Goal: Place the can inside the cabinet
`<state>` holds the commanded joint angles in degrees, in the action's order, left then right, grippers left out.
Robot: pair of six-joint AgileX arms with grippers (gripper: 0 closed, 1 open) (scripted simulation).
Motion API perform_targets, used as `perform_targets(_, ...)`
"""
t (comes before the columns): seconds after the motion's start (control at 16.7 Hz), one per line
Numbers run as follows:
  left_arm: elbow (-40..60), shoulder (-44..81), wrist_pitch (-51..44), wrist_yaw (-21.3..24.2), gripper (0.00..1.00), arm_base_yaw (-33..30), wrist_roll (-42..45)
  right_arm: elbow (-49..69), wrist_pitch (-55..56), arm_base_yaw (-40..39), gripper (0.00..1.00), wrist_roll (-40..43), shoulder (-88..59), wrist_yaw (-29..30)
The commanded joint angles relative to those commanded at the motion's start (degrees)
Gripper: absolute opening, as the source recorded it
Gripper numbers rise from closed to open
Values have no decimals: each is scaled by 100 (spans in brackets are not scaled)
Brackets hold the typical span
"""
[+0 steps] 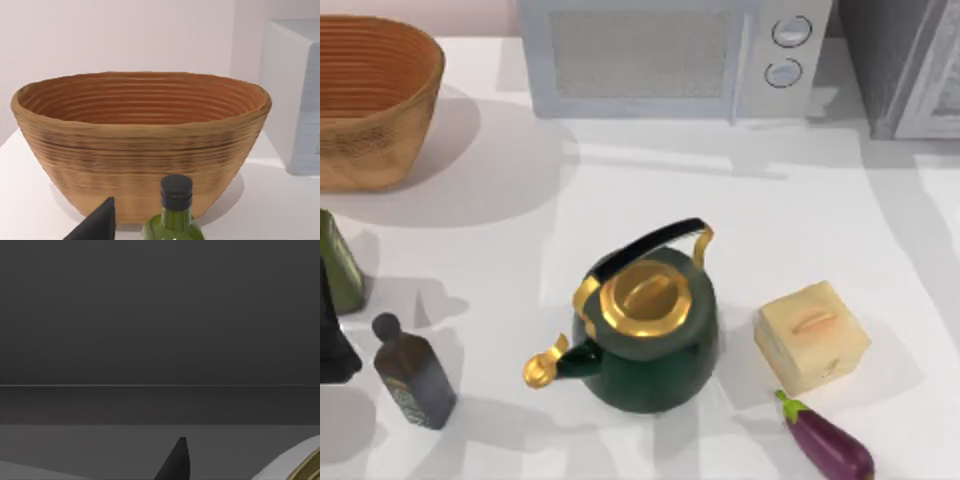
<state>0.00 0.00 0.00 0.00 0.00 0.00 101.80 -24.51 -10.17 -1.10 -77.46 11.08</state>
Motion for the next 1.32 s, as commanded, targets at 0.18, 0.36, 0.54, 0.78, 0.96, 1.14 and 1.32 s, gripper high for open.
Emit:
perform_targets(0.18, 0, 0, 0, 0, 100, 0, 0, 666, -170, 54, 0, 1, -495, -47)
perform_targets(0.36, 0, 0, 0, 0, 100, 0, 0, 1652, -422, 134, 0, 3, -1227, -115)
perform_targets(0.54, 0, 0, 0, 0, 100, 0, 0, 2795, -715, 227, 0, 5, -2076, -195)
perform_targets(0.78, 0, 0, 0, 0, 100, 0, 0, 4283, -1096, 348, 0, 8, -3182, -299)
perform_targets(0.96, 0, 0, 0, 0, 100, 0, 0, 5162, -1321, 419, 0, 9, -3836, -360)
perform_targets(1.14, 0, 0, 0, 0, 100, 0, 0, 5656, -1447, 459, 0, 10, -4201, -394)
perform_targets(1.32, 0, 0, 0, 0, 100, 0, 0, 5712, -1461, 463, 0, 10, -4243, -398)
